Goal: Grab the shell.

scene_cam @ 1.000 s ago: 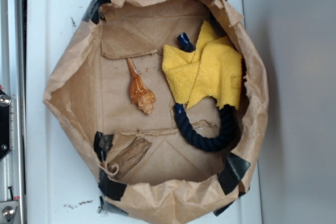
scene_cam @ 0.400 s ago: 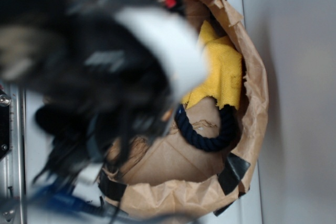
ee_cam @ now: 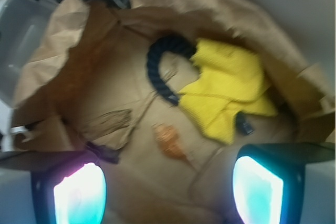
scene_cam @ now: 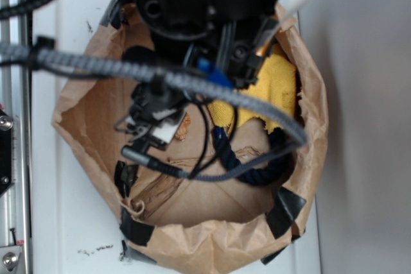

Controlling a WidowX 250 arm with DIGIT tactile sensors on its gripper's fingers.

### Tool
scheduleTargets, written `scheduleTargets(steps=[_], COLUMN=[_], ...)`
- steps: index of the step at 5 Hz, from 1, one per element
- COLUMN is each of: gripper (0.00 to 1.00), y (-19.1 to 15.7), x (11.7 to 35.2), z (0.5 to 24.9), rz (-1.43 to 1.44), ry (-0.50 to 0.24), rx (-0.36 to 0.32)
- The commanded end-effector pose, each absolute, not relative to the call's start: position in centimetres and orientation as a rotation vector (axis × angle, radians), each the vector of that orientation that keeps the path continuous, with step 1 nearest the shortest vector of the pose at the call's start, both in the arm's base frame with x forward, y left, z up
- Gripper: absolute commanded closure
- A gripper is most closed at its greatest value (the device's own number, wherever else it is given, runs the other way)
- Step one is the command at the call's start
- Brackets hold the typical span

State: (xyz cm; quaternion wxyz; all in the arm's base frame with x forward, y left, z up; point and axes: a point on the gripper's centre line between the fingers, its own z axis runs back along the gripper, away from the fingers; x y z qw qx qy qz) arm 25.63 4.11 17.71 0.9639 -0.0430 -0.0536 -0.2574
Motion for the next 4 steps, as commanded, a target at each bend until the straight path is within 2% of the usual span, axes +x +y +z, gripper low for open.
scheduleTargets(steps=[1,2,3,4], gripper=[0.00,0.00,0.00,0.00], y=[4.2,4.2,4.2,4.6], x=[25.6,25.6,26.2,25.5], z=[18.7,18.7,16.1,14.2], rz=[-0.511,-0.511,-0.560,-0.618], ry=[-0.144,-0.144,-0.147,-0.155], rx=[-0.065,-0.065,-0.070,-0.022])
